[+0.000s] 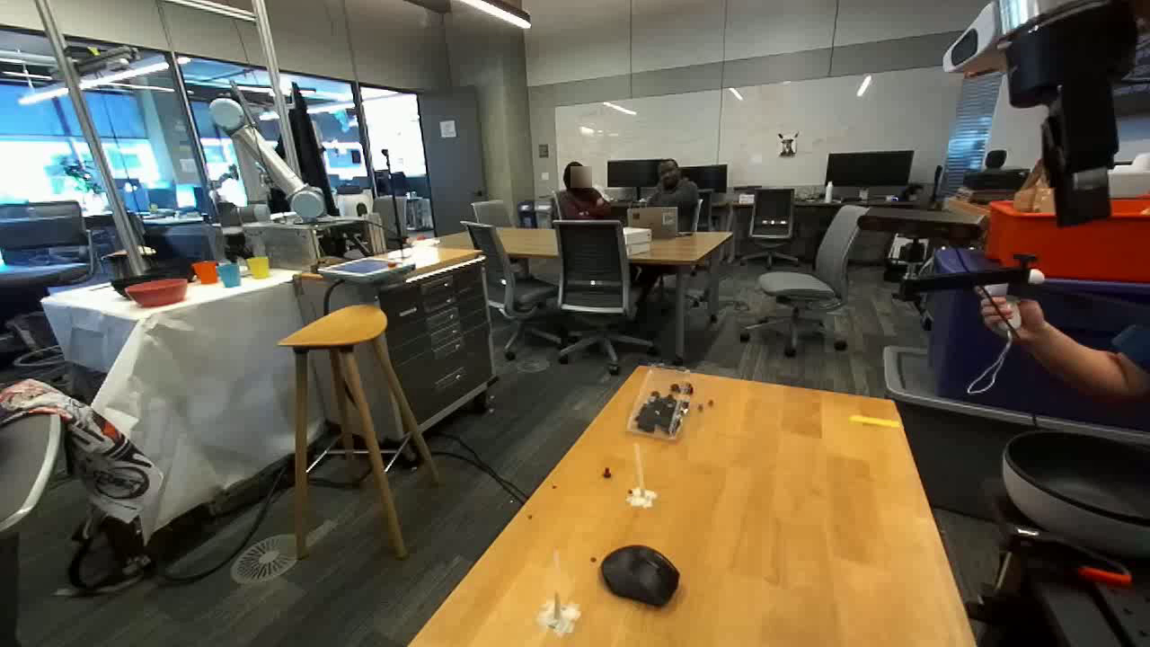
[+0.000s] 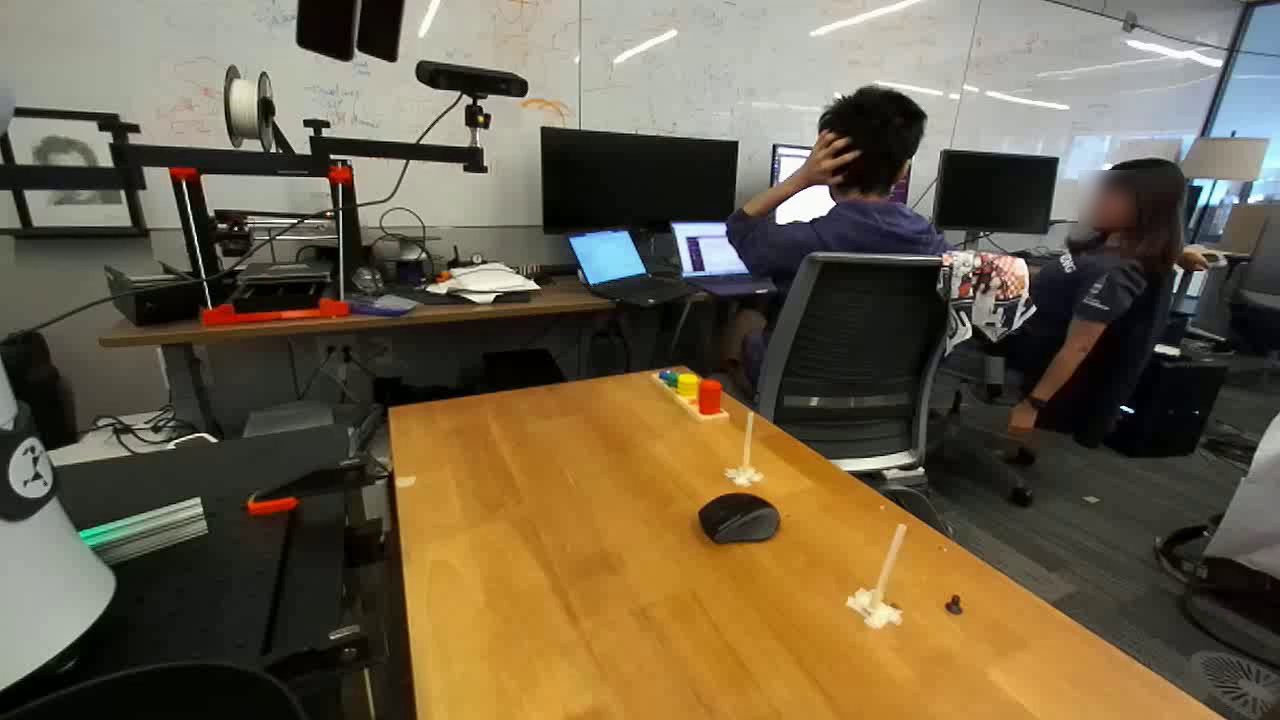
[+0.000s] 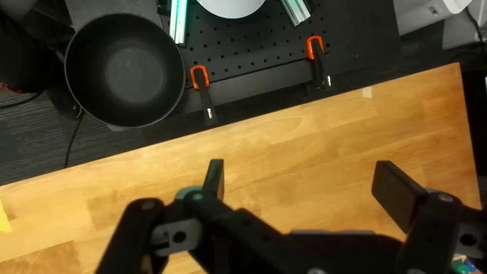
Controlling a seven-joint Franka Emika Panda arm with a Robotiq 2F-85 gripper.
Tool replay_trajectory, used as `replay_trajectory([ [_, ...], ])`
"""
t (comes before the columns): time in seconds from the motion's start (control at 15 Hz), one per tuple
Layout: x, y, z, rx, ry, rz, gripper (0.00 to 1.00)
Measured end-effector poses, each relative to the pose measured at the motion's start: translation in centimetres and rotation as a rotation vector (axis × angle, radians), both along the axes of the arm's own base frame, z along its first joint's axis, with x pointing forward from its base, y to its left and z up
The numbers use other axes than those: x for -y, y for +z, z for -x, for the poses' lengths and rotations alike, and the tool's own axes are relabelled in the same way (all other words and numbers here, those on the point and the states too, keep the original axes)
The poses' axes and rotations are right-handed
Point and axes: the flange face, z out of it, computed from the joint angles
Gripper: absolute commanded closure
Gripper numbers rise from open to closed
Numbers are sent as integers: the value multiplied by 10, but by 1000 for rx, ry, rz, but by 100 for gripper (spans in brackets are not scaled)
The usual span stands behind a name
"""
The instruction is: Left click the mouse
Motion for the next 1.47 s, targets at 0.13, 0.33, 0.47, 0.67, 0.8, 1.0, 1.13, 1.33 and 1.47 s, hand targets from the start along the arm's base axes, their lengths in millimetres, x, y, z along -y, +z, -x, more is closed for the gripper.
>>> replay_trajectory([
  [0.13, 0, 2, 0, 5, -1, 1, 0],
  [0.33, 0, 3, 0, 7, -1, 2, 0],
  [0.47, 0, 2, -1, 13, 0, 5, 0],
  [0.67, -1, 4, -16, 85, -1, 36, 0],
  [0.8, -1, 1, -38, 127, 1, 66, 0],
  [1.0, 3, -15, -81, 139, 0, 101, 0],
  [1.13, 10, -32, -112, 115, -4, 110, 0],
  [1.33, 22, -65, -154, 49, -8, 117, 0],
  [1.47, 26, -88, -176, 3, -6, 119, 0],
])
